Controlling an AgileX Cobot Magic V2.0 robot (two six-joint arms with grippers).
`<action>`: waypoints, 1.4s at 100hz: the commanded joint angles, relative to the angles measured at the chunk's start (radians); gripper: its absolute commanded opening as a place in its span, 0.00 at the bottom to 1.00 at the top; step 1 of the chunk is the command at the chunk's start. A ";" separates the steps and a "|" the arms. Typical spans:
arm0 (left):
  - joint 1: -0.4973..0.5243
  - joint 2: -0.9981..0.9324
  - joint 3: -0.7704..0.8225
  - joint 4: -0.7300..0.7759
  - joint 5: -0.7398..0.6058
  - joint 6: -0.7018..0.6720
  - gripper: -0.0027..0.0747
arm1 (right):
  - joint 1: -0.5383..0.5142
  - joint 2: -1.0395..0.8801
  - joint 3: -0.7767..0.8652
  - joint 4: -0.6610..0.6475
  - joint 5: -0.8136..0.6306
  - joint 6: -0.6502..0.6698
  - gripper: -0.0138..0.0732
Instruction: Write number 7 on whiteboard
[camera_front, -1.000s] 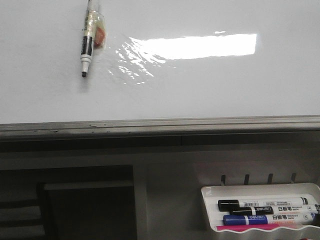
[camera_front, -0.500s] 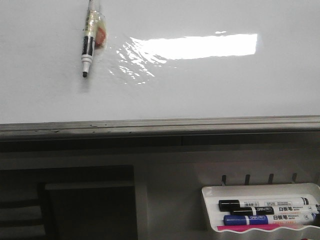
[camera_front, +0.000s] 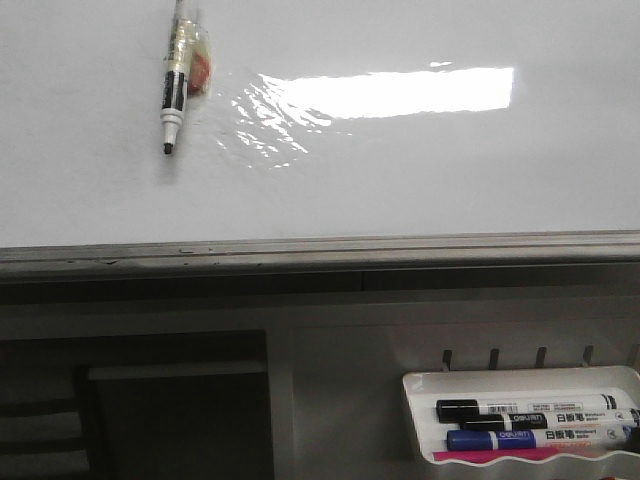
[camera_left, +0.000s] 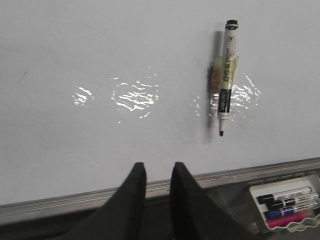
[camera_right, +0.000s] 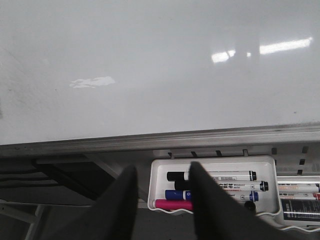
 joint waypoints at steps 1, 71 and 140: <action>0.001 0.034 -0.036 -0.135 -0.090 0.047 0.41 | 0.003 0.013 -0.037 0.015 -0.047 -0.018 0.61; -0.353 0.446 -0.048 -0.544 -0.406 0.518 0.67 | 0.003 0.013 -0.037 0.019 -0.047 -0.018 0.66; -0.488 0.838 -0.287 -0.561 -0.615 0.523 0.67 | 0.003 0.013 -0.037 0.019 -0.047 -0.018 0.66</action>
